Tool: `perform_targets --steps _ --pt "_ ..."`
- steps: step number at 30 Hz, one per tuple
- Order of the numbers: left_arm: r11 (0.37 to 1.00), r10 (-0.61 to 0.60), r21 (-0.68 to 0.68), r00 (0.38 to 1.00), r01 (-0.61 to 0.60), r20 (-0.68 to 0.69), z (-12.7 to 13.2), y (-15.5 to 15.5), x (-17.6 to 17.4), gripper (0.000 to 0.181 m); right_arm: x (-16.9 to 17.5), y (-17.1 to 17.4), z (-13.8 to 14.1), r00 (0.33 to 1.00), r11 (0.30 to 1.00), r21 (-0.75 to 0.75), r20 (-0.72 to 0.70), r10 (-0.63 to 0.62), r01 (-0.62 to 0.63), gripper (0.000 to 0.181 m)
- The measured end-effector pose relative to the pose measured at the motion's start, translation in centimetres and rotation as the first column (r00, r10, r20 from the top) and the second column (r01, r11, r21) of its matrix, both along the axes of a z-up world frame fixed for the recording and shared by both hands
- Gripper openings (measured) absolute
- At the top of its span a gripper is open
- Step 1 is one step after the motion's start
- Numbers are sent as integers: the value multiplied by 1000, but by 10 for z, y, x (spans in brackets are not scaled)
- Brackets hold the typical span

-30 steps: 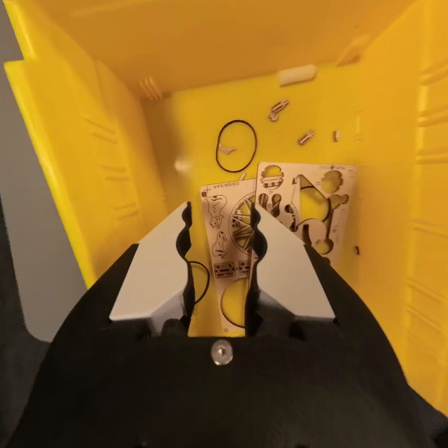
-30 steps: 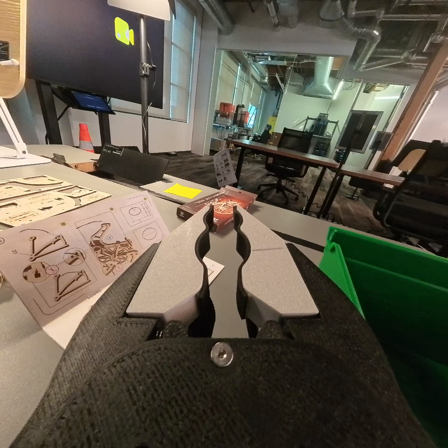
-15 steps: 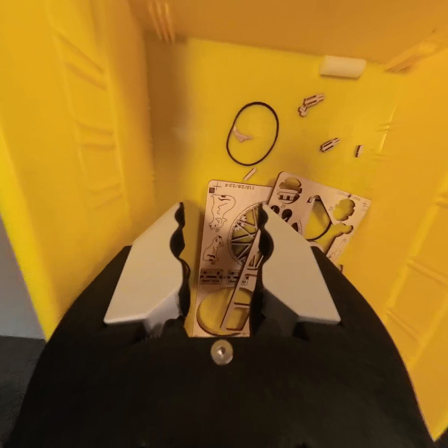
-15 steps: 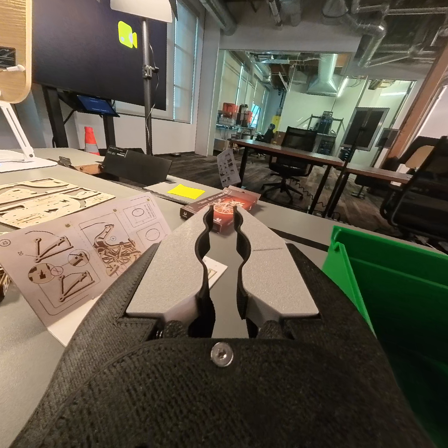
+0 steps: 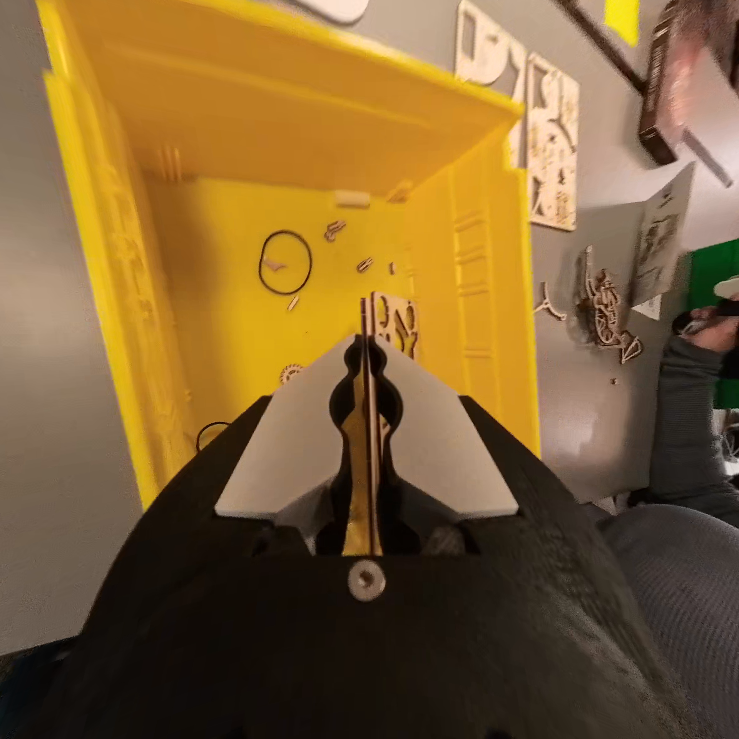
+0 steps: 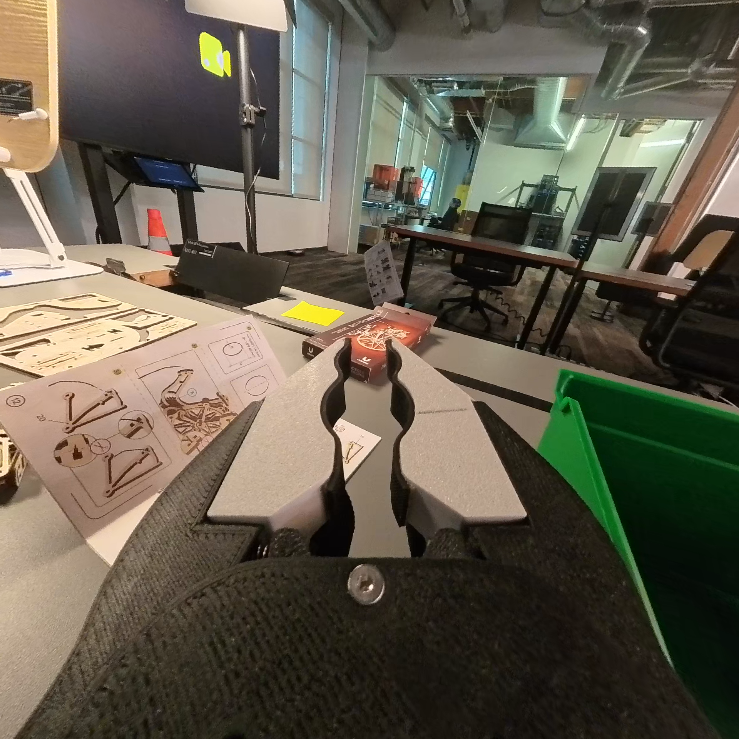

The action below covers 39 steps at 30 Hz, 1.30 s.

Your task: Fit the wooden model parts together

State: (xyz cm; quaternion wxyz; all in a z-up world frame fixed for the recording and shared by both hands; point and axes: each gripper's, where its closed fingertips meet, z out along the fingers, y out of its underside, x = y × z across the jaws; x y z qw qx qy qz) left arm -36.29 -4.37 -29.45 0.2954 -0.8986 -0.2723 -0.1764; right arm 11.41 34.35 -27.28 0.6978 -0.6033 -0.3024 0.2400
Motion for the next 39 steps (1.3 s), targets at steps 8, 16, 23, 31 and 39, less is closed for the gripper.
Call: perform_targets --steps 8,16,23,31,39 --pt "963 90 270 949 -6 -303 90 2 -7 1 0 1 -1 1000 1000 -3 3 -2 2 15" --pt "683 184 715 912 149 -366 209 -5 38 1 -67 -71 68 908 931 -60 -253 335 -360 26" --pt "372 -23 889 960 268 -279 259 24 141 2 -214 -258 162 379 375 -88 -375 846 -923 56" --pt "279 -249 927 951 249 -181 252 58 198 1 -233 -302 162 191 140 -169 -333 923 -976 26" --pt "279 -313 923 933 267 -175 231 56 206 1 -203 -283 172 124 43 -232 -347 930 -972 0"
